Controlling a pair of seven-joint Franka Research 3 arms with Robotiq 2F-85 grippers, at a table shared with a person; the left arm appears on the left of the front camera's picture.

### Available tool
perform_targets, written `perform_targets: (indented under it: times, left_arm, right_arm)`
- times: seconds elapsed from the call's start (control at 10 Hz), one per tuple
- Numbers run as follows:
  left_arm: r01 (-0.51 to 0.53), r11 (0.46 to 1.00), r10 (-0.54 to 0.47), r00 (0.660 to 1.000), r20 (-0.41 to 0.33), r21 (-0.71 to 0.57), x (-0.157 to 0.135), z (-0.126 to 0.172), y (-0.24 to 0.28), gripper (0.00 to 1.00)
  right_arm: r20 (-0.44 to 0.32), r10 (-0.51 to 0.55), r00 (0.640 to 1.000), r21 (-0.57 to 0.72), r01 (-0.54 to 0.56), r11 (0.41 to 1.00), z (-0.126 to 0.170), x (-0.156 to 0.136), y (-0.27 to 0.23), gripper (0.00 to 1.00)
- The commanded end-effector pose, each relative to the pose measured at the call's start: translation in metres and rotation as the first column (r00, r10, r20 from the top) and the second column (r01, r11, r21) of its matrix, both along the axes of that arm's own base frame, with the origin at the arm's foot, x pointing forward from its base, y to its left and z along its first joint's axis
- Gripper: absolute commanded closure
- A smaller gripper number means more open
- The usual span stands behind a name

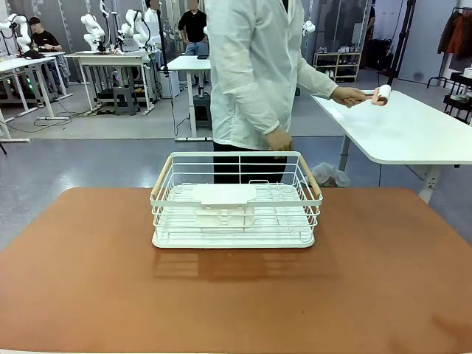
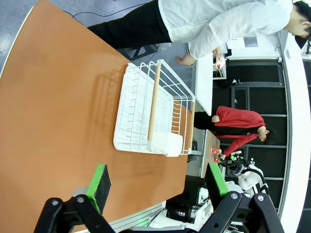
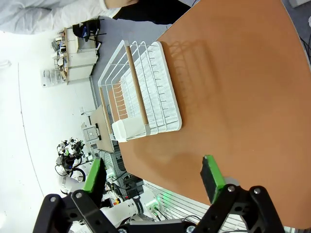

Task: Clean the table.
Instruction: Pick up the Lint Roller when the human hands it over.

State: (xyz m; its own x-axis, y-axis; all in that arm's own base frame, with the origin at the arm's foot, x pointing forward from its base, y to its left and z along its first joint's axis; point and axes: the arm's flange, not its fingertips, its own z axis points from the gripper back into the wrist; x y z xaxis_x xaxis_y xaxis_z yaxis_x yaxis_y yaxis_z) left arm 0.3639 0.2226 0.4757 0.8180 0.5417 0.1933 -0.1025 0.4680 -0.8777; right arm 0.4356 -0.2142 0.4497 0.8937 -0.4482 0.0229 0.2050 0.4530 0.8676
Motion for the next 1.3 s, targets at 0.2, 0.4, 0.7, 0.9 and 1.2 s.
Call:
perform_targets:
  times: [0.2, 0.4, 0.7, 0.9, 1.2]
  left_arm:
    - [0.010, 1.000, -0.010, 1.000, 0.015, -0.011, -0.0004, 0.0005, 0.0027, 0.00]
    - [0.010, 1.000, -0.010, 1.000, 0.015, -0.011, -0.0004, 0.0005, 0.0027, 0.00]
    - [0.010, 1.000, -0.010, 1.000, 0.015, -0.011, -0.0004, 0.0005, 0.0027, 0.00]
    - [0.010, 1.000, -0.010, 1.000, 0.015, -0.011, -0.0004, 0.0005, 0.0027, 0.00]
    - [0.010, 1.000, -0.010, 1.000, 0.015, -0.011, -0.0004, 0.0005, 0.0027, 0.00]
  right_arm:
    - [0.009, -0.013, 1.000, -0.006, 0.013, 1.000, 0.0022, -0.0021, 0.0034, 0.00]
    - [0.009, -0.013, 1.000, -0.006, 0.013, 1.000, 0.0022, -0.0021, 0.0034, 0.00]
    - [0.009, -0.013, 1.000, -0.006, 0.013, 1.000, 0.0022, -0.0021, 0.0034, 0.00]
    - [0.009, -0.013, 1.000, -0.006, 0.013, 1.000, 0.0022, -0.0021, 0.0034, 0.00]
    - [0.009, -0.013, 1.000, -0.006, 0.013, 1.000, 0.0022, -0.0021, 0.0034, 0.00]
